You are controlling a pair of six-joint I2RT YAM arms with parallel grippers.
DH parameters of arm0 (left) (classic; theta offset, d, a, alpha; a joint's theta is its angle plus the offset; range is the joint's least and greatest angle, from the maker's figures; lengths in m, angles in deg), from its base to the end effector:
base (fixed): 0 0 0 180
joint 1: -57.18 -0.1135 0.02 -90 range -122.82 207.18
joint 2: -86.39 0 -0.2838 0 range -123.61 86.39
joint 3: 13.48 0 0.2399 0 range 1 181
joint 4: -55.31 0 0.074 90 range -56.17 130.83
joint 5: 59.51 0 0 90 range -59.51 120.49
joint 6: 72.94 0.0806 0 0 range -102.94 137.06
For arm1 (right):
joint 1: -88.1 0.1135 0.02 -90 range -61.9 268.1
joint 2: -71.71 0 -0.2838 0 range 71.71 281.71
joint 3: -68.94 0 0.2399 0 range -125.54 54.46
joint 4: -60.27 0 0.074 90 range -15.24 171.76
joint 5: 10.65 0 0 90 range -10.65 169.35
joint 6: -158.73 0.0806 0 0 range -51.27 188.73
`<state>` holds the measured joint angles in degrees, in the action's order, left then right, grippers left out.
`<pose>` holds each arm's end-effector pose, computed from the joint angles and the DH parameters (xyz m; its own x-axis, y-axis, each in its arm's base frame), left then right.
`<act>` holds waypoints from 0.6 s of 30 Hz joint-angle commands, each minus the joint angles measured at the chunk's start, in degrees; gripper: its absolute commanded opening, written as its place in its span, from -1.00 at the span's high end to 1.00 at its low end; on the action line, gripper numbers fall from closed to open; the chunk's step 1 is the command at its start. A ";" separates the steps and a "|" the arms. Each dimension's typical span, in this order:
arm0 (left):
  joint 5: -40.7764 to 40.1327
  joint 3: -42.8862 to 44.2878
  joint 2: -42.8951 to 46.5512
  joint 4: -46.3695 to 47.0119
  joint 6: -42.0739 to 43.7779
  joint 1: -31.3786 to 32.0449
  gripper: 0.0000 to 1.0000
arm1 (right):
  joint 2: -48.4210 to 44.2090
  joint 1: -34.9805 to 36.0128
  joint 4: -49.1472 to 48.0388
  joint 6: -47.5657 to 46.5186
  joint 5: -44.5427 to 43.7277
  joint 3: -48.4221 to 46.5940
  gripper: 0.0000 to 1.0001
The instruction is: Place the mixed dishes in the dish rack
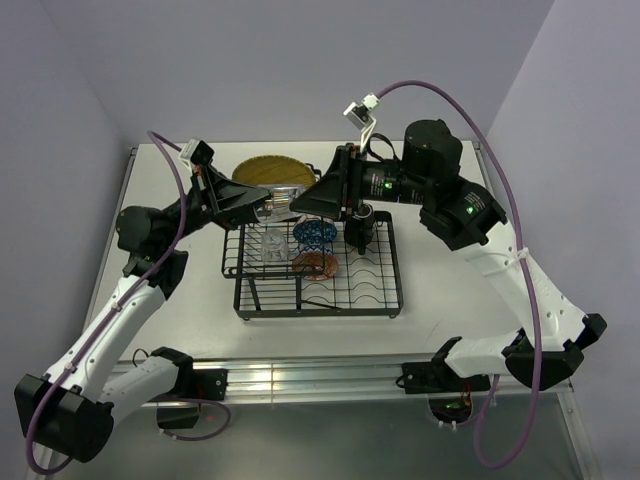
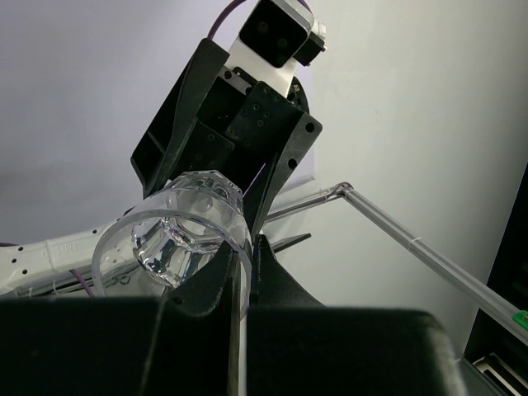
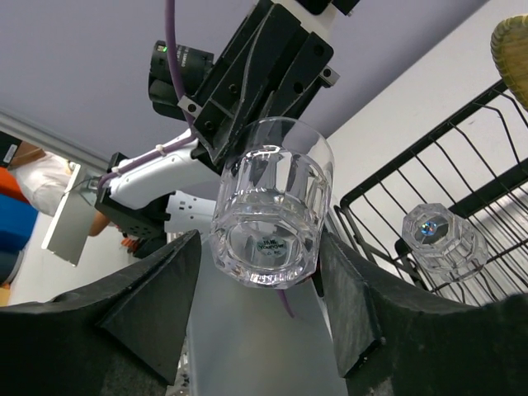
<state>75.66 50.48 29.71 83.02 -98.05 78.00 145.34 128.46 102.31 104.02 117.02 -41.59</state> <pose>0.1753 -0.1278 0.4561 -0.9461 -0.3232 -0.0206 0.1485 -0.3766 -0.9144 0.1732 0.2118 0.5175 -0.6198 0.0734 -0.7813 -0.7575 0.2041 0.6201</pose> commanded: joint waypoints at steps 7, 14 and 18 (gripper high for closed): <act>-0.87 0.80 0.88 4.12 -9.78 -0.16 1.00 | 0.82 1.21 -4.61 1.71 1.79 -0.98 -0.16; -0.43 0.89 0.17 4.83 -10.04 -0.17 1.00 | 2.75 2.97 -5.93 2.59 2.06 -2.38 -0.05; -0.34 0.45 0.00 5.53 -10.31 -0.25 1.00 | 4.07 4.20 -5.93 2.59 1.88 -3.70 -0.03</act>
<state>75.15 50.48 29.90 85.08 -98.97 76.78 147.30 129.51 100.21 105.03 116.82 -43.10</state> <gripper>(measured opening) 0.059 0.575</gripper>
